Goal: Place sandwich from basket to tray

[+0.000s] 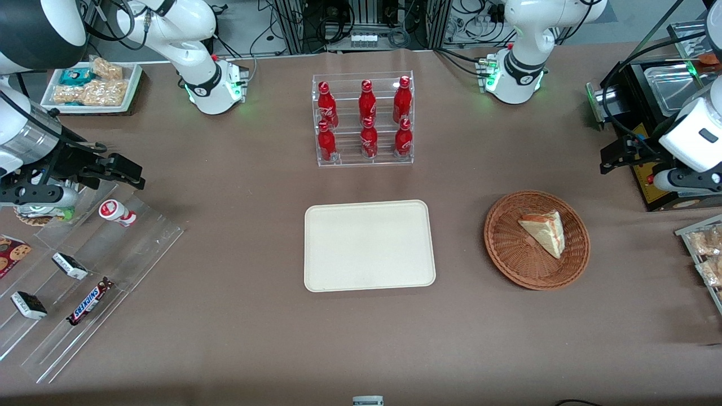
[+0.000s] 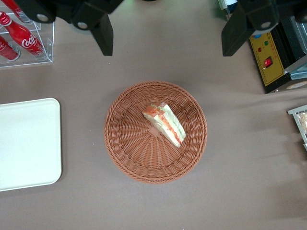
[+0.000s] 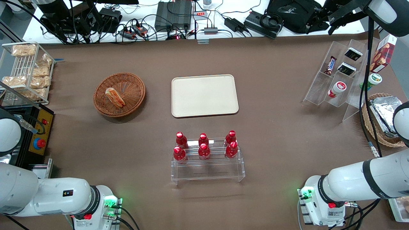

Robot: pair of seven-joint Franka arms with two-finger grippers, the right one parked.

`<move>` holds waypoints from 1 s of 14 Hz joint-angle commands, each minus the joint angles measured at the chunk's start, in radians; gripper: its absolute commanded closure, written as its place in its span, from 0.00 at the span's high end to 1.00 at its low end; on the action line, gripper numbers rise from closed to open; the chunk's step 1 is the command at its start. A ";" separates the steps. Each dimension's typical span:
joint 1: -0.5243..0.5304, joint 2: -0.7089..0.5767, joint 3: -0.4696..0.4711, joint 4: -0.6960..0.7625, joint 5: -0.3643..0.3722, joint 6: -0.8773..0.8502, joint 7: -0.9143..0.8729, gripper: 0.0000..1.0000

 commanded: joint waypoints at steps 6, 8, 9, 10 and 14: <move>-0.011 0.004 0.019 -0.260 -0.003 0.194 -0.011 1.00; 0.001 -0.004 0.019 -0.384 -0.002 0.321 -0.012 1.00; 0.001 -0.004 0.020 -0.438 -0.002 0.381 -0.015 1.00; 0.003 -0.004 0.020 -0.485 -0.002 0.442 -0.032 1.00; 0.027 -0.010 0.019 -0.663 -0.005 0.672 -0.176 1.00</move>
